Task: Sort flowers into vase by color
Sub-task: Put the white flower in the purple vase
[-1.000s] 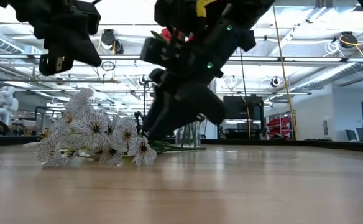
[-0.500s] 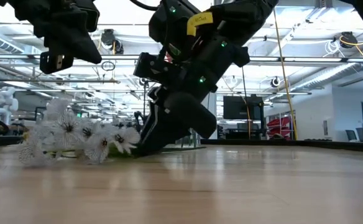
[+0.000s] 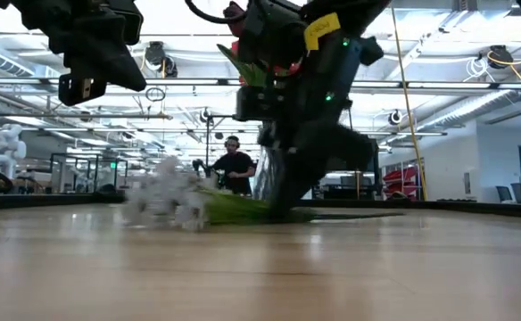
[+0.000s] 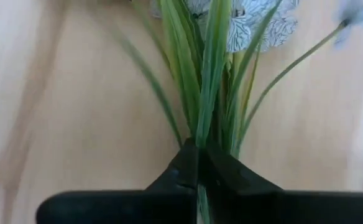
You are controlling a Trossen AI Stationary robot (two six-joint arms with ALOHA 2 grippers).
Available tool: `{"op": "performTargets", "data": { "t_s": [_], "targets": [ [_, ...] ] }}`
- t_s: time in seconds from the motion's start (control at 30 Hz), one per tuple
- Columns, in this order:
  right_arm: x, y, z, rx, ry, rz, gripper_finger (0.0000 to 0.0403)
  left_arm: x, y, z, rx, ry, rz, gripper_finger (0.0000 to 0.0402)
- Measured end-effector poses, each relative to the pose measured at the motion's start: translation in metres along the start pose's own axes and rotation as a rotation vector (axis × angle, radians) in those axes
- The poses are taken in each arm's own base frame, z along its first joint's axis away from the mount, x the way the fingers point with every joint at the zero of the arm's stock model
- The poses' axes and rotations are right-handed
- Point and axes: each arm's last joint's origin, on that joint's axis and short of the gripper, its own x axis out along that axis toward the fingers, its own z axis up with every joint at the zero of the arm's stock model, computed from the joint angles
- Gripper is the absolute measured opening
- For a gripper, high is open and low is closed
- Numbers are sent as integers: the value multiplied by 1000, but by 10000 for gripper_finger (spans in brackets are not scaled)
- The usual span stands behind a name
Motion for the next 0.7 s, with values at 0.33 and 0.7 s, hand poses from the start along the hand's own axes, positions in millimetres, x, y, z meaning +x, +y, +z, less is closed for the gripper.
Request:
{"op": "performTargets", "data": {
  "t_s": [0.33, 0.7],
  "targets": [
    [-93, -14, -15, 51, 24, 108, 1, 0, 0, 0, -15, -3, -5, 22],
    [-190, -7, -81, 48, -218, 215, 0, 0, 0, 1, -108, -25, 9, 22]
  ]
}}
